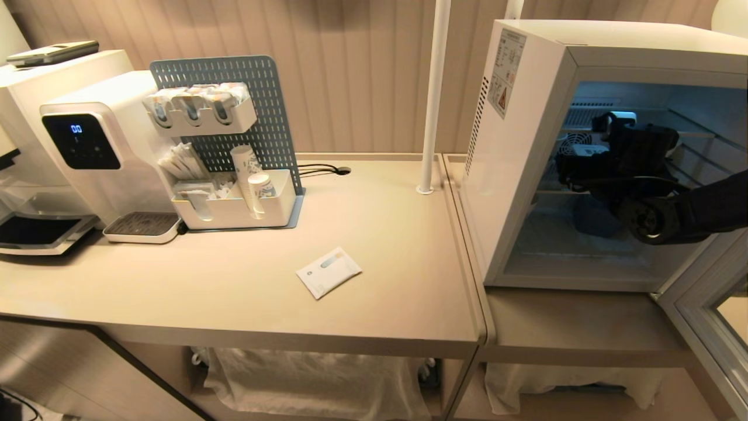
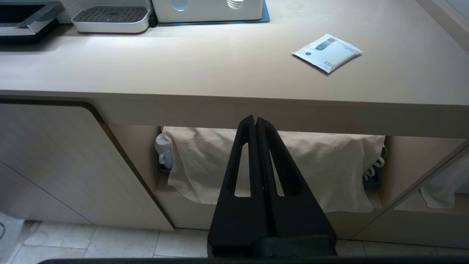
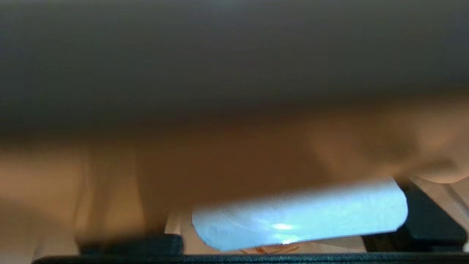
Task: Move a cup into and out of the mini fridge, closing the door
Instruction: Put the yoghurt in the freezer, then close the freezer door
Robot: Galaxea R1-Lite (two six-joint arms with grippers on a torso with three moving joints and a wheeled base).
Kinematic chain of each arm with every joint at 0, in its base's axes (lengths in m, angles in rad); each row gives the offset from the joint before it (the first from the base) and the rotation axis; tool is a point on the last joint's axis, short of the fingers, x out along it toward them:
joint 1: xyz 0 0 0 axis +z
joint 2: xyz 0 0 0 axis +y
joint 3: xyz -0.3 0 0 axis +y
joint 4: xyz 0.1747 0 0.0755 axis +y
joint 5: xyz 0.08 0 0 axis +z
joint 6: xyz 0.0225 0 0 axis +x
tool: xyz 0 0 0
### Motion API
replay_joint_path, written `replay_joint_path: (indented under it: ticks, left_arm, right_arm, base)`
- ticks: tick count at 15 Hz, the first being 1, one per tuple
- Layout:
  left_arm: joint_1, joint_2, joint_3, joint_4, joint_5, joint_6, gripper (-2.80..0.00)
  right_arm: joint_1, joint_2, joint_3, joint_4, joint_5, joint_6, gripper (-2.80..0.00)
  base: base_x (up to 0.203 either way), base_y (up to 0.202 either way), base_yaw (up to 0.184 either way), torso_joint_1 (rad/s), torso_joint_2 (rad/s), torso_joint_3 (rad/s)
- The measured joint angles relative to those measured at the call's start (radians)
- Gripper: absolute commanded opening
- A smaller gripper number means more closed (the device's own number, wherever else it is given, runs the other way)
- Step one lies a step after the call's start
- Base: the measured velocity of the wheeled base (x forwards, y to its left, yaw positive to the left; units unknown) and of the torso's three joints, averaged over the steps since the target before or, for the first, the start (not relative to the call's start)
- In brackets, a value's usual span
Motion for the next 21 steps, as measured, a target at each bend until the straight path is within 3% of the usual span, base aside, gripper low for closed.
replay_joint_path:
  ticks: [7,17,18,21]
  left_arm:
    - [0.0,0.0,0.0,0.0,0.0,0.001,-2.8]
    - [0.0,0.0,0.0,0.0,0.0,0.002,-2.8]
    - [0.0,0.0,0.0,0.0,-0.001,0.001,-2.8]
    - [0.0,0.0,0.0,0.0,0.0,0.002,-2.8]
  right_arm:
    - [-0.001,-0.067,0.092,-0.006,0.002,0.006,0.0]
    - [0.034,-0.466,0.576,-0.033,0.006,0.038,0.0]
    - [0.049,-0.523,0.627,-0.033,0.006,0.039,-2.8]
    - [0.107,-0.71,0.772,-0.023,-0.003,0.039,-2.8]
  base:
    - [0.0,0.0,0.0,0.0,0.0,0.0]
    - [0.0,0.0,0.0,0.0,0.0,0.0]
    - [0.0,0.0,0.0,0.0,0.0,0.0]
    - [0.0,0.0,0.0,0.0,0.0,0.0]
